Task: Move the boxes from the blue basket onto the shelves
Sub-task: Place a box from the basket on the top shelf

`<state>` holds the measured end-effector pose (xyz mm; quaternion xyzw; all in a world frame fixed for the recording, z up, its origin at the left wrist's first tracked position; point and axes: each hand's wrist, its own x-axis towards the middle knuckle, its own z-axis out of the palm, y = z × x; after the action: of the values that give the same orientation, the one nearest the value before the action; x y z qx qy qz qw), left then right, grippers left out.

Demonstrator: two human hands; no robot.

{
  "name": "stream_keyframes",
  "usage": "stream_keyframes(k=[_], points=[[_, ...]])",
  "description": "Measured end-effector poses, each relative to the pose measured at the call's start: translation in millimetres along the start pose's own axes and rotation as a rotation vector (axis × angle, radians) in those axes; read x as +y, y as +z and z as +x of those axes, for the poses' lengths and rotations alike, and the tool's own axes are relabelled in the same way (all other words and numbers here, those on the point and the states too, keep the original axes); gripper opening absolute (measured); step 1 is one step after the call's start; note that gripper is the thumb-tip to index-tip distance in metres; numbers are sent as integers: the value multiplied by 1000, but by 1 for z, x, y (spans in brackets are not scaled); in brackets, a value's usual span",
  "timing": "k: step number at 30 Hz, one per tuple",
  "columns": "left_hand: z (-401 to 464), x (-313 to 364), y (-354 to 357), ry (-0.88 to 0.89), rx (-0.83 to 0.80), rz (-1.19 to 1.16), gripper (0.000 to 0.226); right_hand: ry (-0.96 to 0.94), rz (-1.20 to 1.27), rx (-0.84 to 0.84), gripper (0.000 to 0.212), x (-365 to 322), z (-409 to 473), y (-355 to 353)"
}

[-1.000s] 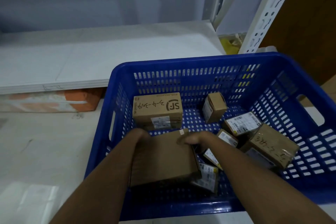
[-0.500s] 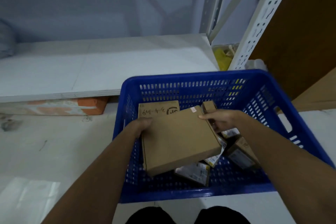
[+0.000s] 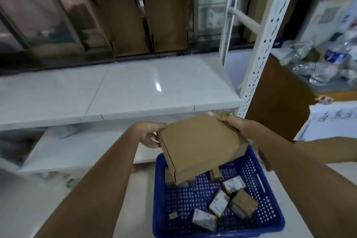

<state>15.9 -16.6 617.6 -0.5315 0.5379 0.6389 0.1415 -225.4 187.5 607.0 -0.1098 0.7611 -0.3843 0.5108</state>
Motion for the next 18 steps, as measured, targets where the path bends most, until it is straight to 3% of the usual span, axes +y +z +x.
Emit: stream_keyframes(k=[10,14,18], points=[[-281,176,-39,173,-3,116,43,-186,-209,43,47,-233,-208,-76],[-358,212,-44,266,67,33,47,-277,-267,24,50,-284,-271,-90],[-405,221,-47,343,234,-108,55,-304,-297,20,52,-309,-316,-93]])
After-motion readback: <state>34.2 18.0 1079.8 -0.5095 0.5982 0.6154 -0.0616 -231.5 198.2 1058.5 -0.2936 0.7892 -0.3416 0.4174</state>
